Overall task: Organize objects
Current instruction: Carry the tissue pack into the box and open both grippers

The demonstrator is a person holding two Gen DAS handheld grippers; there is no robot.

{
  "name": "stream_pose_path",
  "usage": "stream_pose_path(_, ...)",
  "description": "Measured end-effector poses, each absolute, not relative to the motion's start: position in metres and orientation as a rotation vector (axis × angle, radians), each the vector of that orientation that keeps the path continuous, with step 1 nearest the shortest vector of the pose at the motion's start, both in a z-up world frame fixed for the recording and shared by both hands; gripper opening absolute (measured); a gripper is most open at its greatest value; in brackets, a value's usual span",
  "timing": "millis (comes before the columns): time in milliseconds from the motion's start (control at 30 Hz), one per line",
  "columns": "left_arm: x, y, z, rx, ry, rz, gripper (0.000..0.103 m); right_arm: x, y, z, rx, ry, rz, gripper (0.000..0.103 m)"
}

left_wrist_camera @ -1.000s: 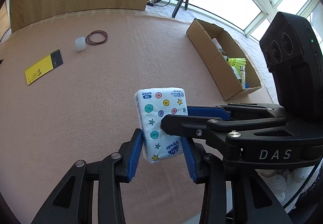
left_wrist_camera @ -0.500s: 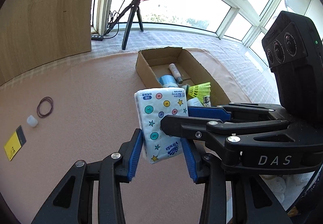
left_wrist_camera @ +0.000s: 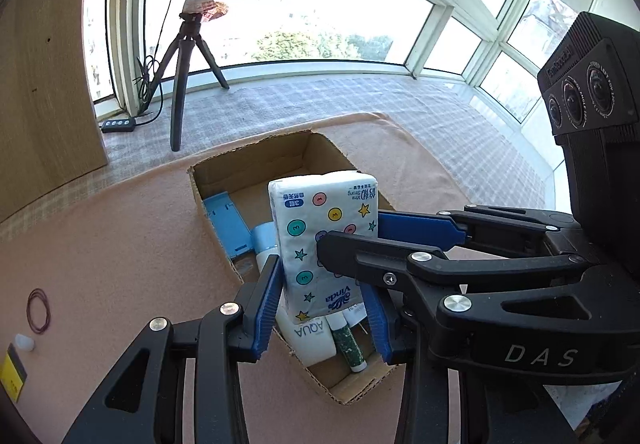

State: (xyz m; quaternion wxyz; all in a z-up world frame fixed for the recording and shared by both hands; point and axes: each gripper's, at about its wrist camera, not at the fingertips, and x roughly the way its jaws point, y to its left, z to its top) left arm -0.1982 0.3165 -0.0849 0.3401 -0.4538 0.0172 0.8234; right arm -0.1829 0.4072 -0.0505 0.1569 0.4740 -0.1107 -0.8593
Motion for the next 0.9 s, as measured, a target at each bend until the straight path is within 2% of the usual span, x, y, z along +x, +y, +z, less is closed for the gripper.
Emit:
stream_pose_path(467,-0.228,0.351,-0.104,-1.201,0.072,2.132,0.042,-0.208,0.434,-0.069,1.371,-0.301,-2.505,0.032)
stream_pose_path(533,-0.231,0.352,-0.106,-1.212,0.065,2.12,0.05,-0.21,0.433,-0.07,1.369,-0.279,-2.511,0.035)
stream_pose_path(567,-0.233,0.351,-0.108,-1.222,0.062,2.12,0.065,-0.211,0.433,-0.07,1.372,-0.267,-2.513,0.043)
stream_pose_path(600,-0.233,0.35,-0.108,-1.214,0.061,2.137,0.076,-0.212,0.433,-0.071,1.381,-0.261,-2.517,0.055)
stream_pose_path(667,-0.232,0.348,-0.107,-1.202,0.072,2.157,0.077,-0.211,0.434,-0.071,1.383,-0.259,-2.552,0.066)
stream_pose_path(900,-0.232,0.342,-0.107,-1.208,0.088,2.16,0.077,-0.211,0.433,-0.073,1.4,-0.259,-2.559,0.066)
